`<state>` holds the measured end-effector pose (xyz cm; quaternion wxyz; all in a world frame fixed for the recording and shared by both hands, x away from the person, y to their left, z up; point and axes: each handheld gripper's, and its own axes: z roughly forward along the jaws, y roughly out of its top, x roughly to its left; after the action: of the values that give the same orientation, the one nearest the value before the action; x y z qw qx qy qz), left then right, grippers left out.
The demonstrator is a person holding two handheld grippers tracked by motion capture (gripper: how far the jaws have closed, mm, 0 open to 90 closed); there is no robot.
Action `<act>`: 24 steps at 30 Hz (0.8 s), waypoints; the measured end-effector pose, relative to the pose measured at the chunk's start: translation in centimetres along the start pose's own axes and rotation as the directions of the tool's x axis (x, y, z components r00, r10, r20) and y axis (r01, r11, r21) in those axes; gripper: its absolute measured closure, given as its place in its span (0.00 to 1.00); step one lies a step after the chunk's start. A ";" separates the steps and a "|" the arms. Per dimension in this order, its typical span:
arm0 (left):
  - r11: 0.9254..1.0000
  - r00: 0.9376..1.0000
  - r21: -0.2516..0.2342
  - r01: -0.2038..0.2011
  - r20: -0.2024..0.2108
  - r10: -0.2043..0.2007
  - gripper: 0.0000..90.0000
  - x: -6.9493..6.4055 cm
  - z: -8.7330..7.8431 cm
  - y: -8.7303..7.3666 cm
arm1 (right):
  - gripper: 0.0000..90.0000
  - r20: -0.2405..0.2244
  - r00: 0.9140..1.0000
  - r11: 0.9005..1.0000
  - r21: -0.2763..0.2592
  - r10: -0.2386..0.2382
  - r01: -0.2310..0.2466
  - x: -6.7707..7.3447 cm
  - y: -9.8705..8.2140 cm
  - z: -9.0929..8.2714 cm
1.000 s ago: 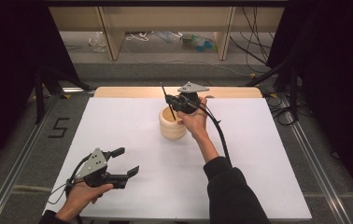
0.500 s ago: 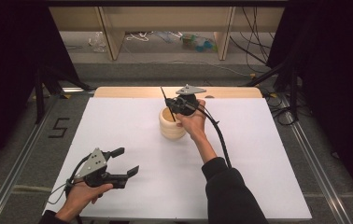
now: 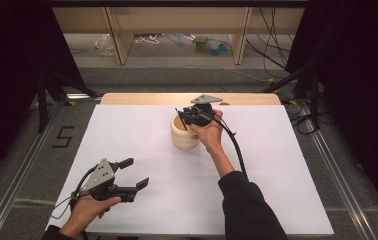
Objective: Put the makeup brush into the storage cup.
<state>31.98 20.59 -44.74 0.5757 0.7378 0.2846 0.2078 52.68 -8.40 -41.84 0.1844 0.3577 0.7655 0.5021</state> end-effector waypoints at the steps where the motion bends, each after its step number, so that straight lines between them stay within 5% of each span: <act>1: 1.000 1.000 0.000 0.000 0.000 0.000 0.18 0.0 0.0 0.0 | 0.72 0.006 1.000 1.000 -0.005 -0.002 0.002 0.0 0.1 -0.2; 9: 1.000 1.000 -0.001 0.000 -0.001 0.000 0.18 0.0 0.0 0.0 | 0.47 0.017 1.000 0.999 -0.031 0.024 -0.023 0.9 1.0 -1.5; 24: 1.000 1.000 0.005 0.017 -0.001 -0.017 0.18 -0.1 -0.1 -0.1 | 0.36 -0.021 0.997 0.993 -0.094 -0.073 0.071 2.8 2.0 -7.9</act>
<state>31.87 20.59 -44.81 0.5755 0.7367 0.2918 0.2025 46.47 -10.85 -36.42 0.2097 0.3147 0.7559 0.5345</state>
